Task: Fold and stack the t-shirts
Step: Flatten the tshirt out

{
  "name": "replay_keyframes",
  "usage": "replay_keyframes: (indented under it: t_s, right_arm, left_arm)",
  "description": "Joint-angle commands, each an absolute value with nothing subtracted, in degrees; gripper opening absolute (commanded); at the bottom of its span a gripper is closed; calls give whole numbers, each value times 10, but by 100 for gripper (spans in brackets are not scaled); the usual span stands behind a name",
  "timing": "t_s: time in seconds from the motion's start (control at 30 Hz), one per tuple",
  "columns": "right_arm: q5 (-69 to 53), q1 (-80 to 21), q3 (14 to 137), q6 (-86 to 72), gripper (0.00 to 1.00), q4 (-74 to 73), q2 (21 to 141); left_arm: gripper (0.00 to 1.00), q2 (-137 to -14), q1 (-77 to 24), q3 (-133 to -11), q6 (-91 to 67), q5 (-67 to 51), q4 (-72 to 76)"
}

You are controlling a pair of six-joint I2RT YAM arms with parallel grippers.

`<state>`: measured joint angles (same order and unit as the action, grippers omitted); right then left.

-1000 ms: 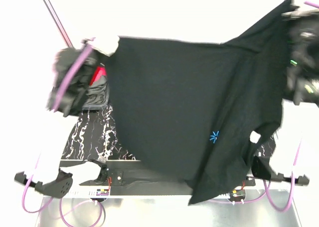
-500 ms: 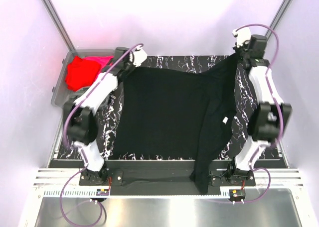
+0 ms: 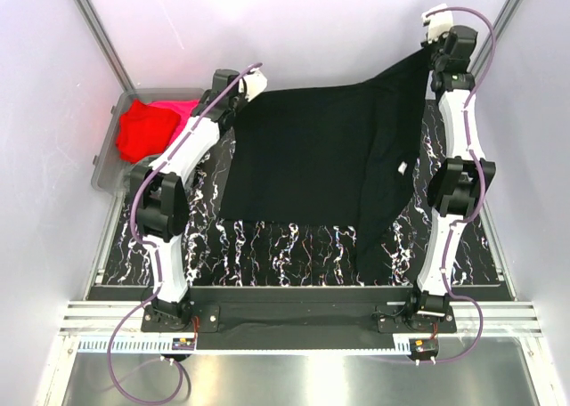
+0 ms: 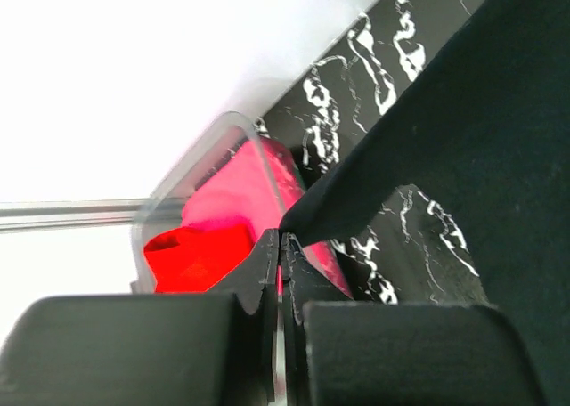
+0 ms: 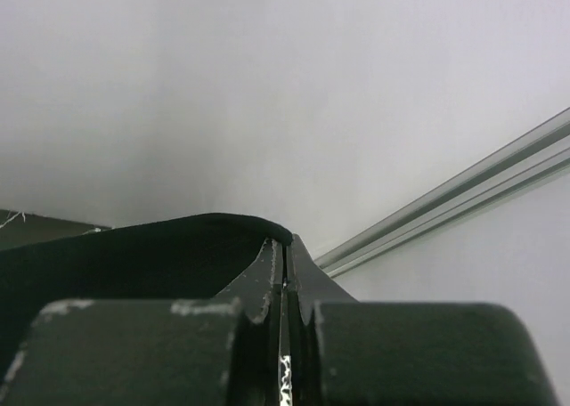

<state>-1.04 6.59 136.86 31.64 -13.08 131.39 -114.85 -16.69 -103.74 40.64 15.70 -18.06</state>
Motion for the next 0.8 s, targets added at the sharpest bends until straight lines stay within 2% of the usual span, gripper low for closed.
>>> replay_keyframes:
  t_s: [0.0,0.27,0.47,0.63,0.77]
  right_arm:
    - [4,63,1396,329,0,-131,1332]
    - [7,59,1319,339,0,-177,1267]
    - [39,66,1316,348,0,-178,1155]
    - [34,69,1313,291,0,-196,1032]
    - [18,68,1239,272,0,-214,912]
  left_arm:
    - [0,-1121,-158,-1049,422,192,-149]
    - [0,-1093,-158,-1030,411,185,-150]
    - [0,-999,-166,-1075,360,145,-150]
    - [0,-890,-186,-1073,356,115,-151]
    - [0,-809,-212,-1056,374,121,-156]
